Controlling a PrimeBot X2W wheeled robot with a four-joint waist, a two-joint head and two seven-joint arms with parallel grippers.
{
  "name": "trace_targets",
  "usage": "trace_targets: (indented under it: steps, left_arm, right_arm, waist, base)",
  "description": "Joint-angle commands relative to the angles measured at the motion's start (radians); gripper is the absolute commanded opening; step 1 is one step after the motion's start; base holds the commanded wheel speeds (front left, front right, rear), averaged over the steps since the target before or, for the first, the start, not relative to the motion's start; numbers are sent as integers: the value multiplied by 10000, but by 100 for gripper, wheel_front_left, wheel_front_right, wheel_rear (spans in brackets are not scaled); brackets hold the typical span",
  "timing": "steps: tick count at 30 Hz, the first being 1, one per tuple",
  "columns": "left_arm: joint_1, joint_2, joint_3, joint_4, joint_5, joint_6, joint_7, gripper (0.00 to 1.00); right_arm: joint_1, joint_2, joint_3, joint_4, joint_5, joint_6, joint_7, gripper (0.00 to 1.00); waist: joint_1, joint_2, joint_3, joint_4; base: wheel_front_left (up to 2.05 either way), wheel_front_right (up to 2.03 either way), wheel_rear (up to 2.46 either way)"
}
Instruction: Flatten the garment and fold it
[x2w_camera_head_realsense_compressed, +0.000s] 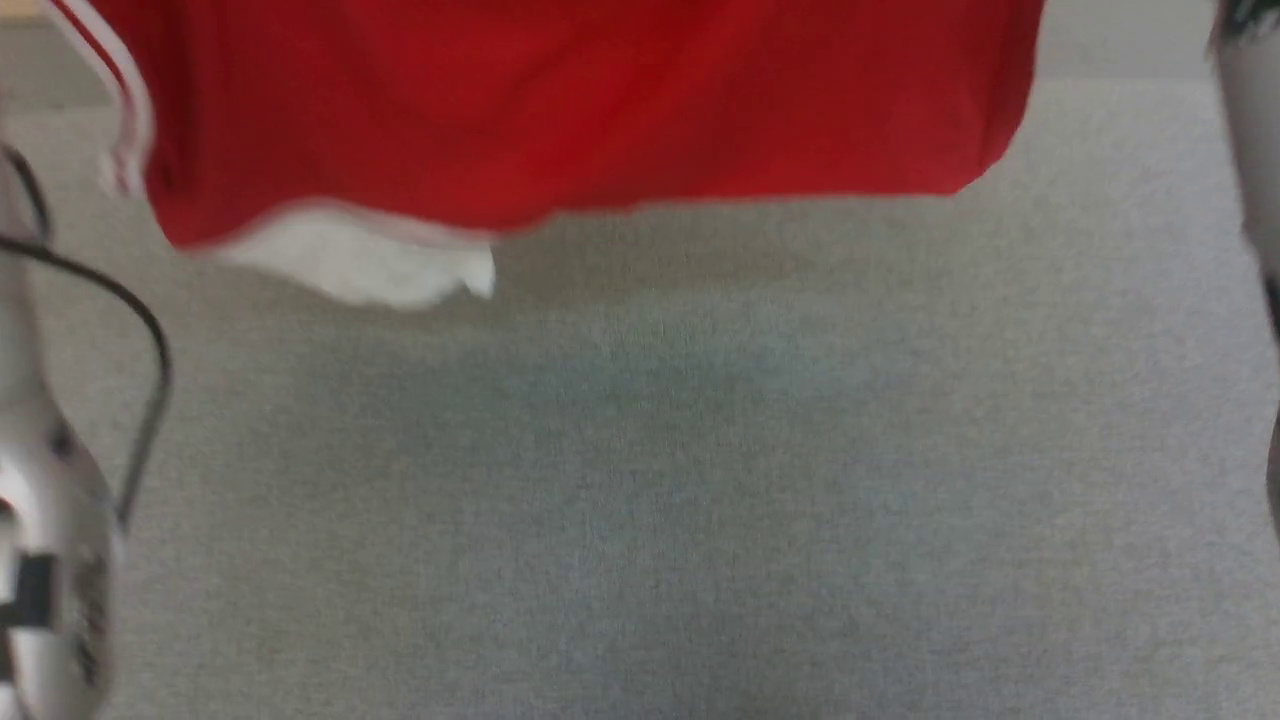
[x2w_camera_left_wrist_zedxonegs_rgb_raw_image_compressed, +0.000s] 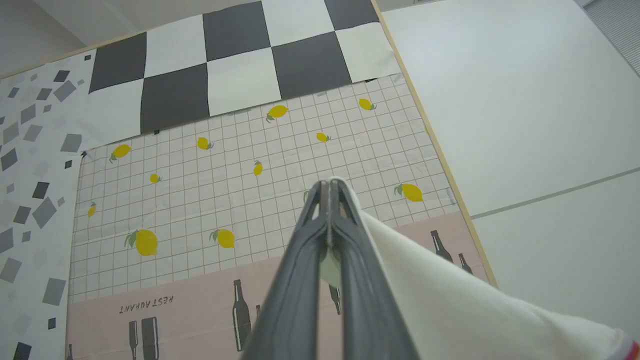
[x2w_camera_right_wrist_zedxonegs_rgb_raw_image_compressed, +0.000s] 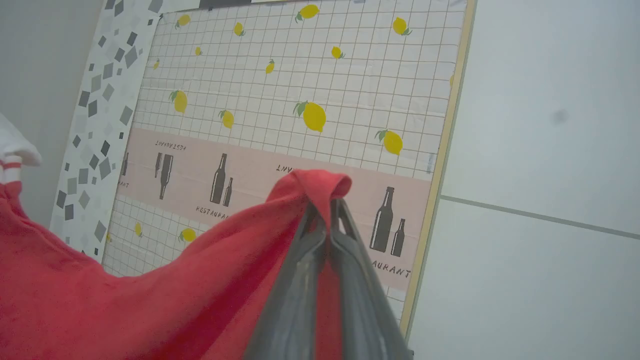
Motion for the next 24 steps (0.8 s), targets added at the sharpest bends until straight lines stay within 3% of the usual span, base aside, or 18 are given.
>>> trace_targets:
  steps: [1,8,12,20,24]
  left_arm:
    - [-608,155,1,192,-67,-45,-3,0]
    - [-3164,463,-242,1188,-190,-63,-38,0]
    - [-3827,407,-260,1395,-295,-66,-45,0]
    - [-3329,449,-47,1701,-417,-69,-47,0]
    - [-1824,459,247,1703,-594,-73,-48,0]
  right_arm:
    - [-475,65,-146,54,-188,-15,15,0]
    - [-2437,156,-714,572,-906,-15,-50,0]
    - [-3146,131,-906,975,-1154,-15,-179,0]
    - [-3178,268,-852,1918,-1442,-15,-585,0]
    - [-2307,261,-418,2585,-1448,-15,-962,0]
  waist:
    - [-1,0,1745,-46]
    - [-1,0,3311,-11]
    - [-1,0,3827,43]
    - [-1,0,4276,8]
    - [-1,0,4101,32]
  base:
    - [0,0,0]
    - [0,0,0]
    - [0,0,0]
    - [0,0,0]
    - [0,0,0]
